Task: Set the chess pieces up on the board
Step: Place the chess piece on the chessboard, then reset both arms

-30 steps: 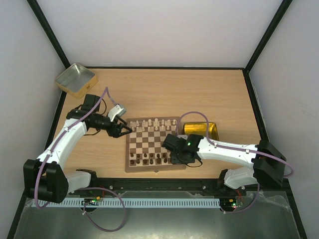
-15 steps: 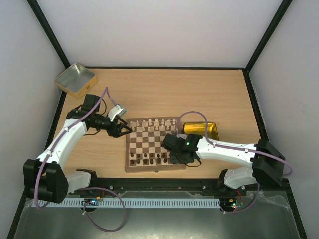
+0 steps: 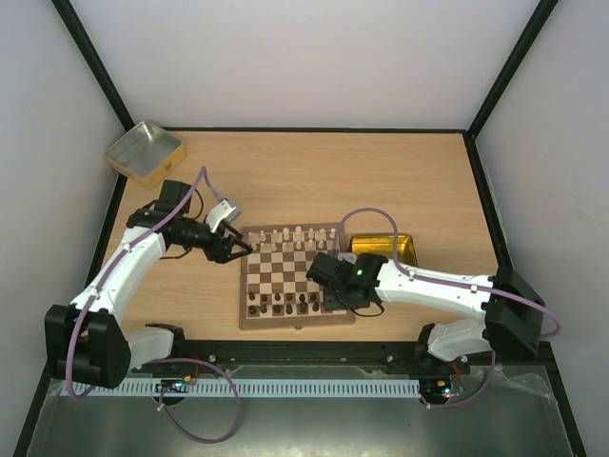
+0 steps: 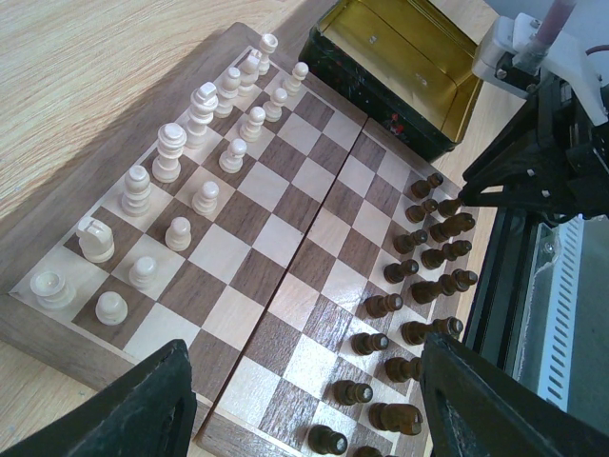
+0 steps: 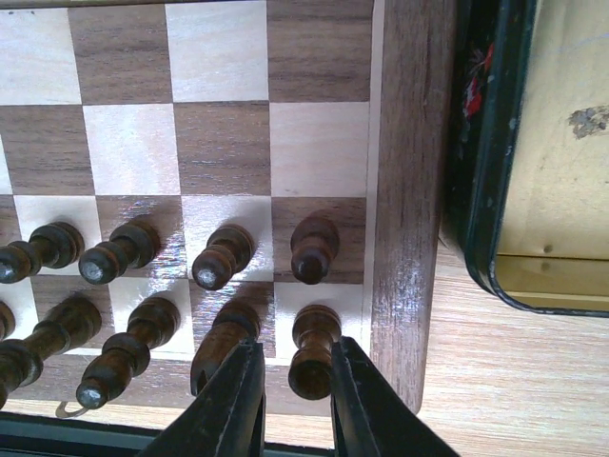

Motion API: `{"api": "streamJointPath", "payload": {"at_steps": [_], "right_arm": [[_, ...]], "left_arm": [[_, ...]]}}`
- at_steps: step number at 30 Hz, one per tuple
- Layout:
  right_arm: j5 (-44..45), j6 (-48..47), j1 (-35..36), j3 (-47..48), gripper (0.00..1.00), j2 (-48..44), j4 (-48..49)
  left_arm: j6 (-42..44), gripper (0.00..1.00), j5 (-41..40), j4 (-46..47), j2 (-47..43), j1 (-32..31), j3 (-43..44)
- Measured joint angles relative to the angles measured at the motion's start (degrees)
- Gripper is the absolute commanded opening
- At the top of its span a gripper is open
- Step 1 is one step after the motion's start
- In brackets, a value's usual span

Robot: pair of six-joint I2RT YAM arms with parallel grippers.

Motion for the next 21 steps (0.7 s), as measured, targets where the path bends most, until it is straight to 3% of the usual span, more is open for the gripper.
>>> {"api": "streamJointPath", "payload": {"at_steps": [11, 15, 21], "right_arm": [[4.6, -0.2, 0.0, 2.3, 0.23, -0.9, -3.3], [8.2, -1.0, 0.0, 5.7, 0.56, -0.9, -4.5], [12.6, -2.6, -0.2, 8.5, 0.63, -1.6, -4.0]], "left_arm": [[0.0, 0.65, 0.0, 0.0, 0.0, 0.0, 0.0], [0.0, 0.65, 0.0, 0.0, 0.0, 0.0, 0.0], [0.0, 0.68, -0.2, 0.0, -0.1, 0.1, 0.0]]}}
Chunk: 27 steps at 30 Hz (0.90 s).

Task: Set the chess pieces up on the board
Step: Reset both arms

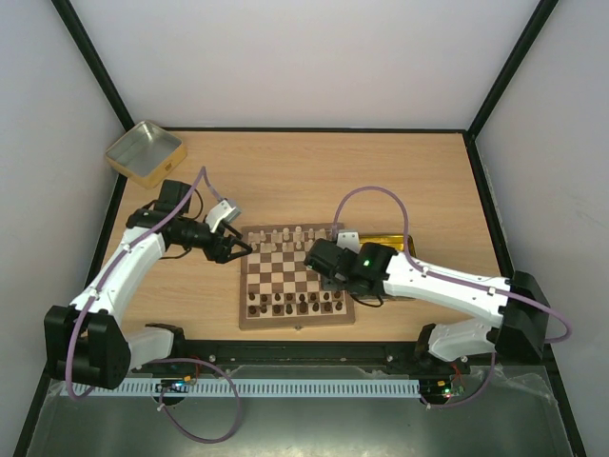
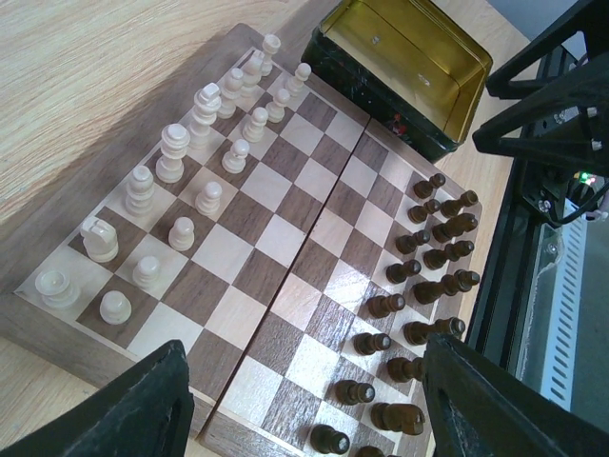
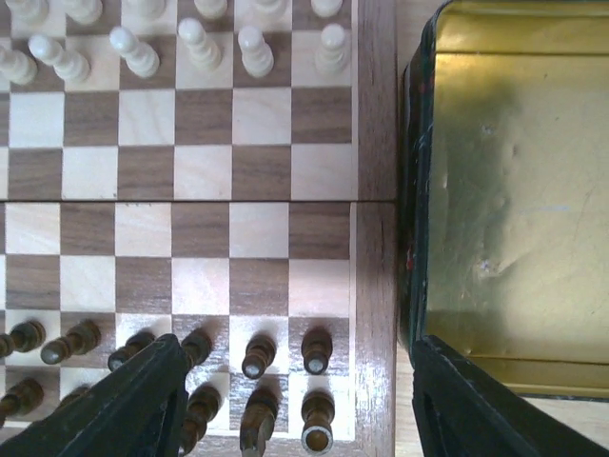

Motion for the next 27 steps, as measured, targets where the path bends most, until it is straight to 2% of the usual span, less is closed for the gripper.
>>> {"api": "streamJointPath", "payload": {"at_steps": [5, 7, 13, 16, 20, 27], "right_arm": [[2.5, -0.7, -0.4, -0.9, 0.71, -2.9, 2.3], [3.7, -0.8, -0.5, -1.9, 0.77, -4.6, 2.9], [5.1, -1.0, -0.5, -4.9, 0.78, -10.5, 5.0], [5.0, -1.5, -0.5, -5.8, 0.79, -15.4, 6.1], [5.2, -2.4, -0.5, -5.9, 0.79, -20.6, 7.5], [4.3, -3.9, -0.5, -7.2, 0.8, -20.9, 8.2]], "left_arm": [[0.0, 0.74, 0.0, 0.0, -0.9, 0.3, 0.0], [0.0, 0.77, 0.0, 0.0, -1.1, 0.5, 0.0], [0.1, 0.87, -0.1, 0.0, -1.9, 1.3, 0.0], [0.2, 0.99, -0.1, 0.1, -2.4, 2.0, 0.0], [0.4, 0.99, 0.0, 0.0, -2.8, 3.6, 0.0], [0.7, 0.99, 0.4, 0.0, -3.3, 4.8, 0.0]]}}
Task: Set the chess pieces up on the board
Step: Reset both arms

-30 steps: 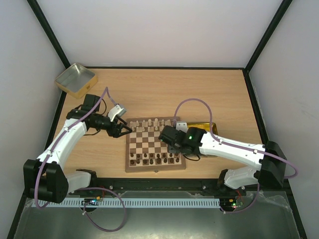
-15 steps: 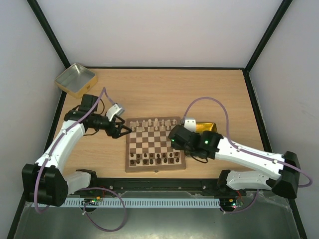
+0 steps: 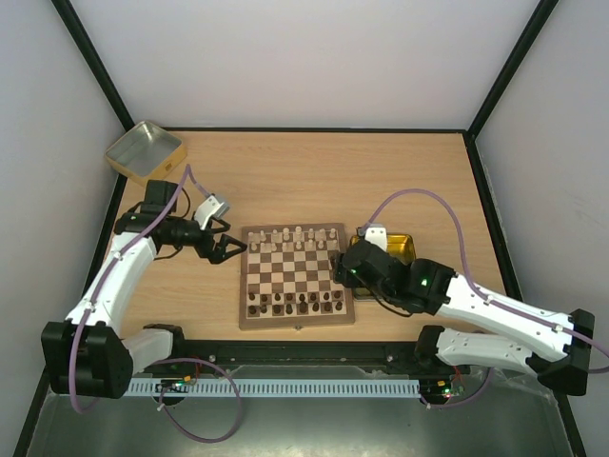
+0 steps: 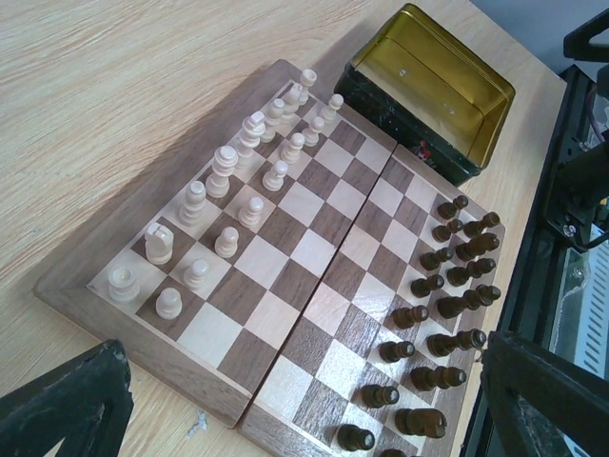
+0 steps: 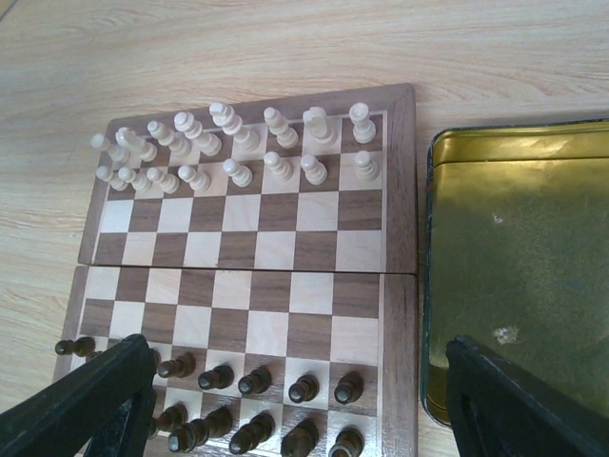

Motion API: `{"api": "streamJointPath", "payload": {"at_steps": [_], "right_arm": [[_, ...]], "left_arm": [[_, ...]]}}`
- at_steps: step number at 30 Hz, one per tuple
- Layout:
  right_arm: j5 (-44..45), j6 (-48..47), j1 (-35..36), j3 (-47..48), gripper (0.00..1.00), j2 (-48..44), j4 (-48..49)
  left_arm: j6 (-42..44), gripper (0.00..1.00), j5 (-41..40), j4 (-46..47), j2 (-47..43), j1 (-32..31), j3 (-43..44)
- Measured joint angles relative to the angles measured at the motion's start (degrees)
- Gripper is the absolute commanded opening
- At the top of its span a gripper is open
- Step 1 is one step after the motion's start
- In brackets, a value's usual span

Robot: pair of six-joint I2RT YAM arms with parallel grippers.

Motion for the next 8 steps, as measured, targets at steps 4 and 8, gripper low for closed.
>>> {"api": "streamJointPath", "payload": {"at_steps": [4, 8], "right_arm": [[-0.8, 0.0, 0.0, -2.3, 0.81, -1.9, 1.0], [-1.9, 0.0, 0.0, -4.5, 0.81, -4.8, 2.2]], "left_arm": [[0.2, 0.99, 0.1, -0.1, -0.1, 0.3, 0.0], [0.4, 0.99, 0.1, -0.2, -0.1, 0.5, 0.0]]}}
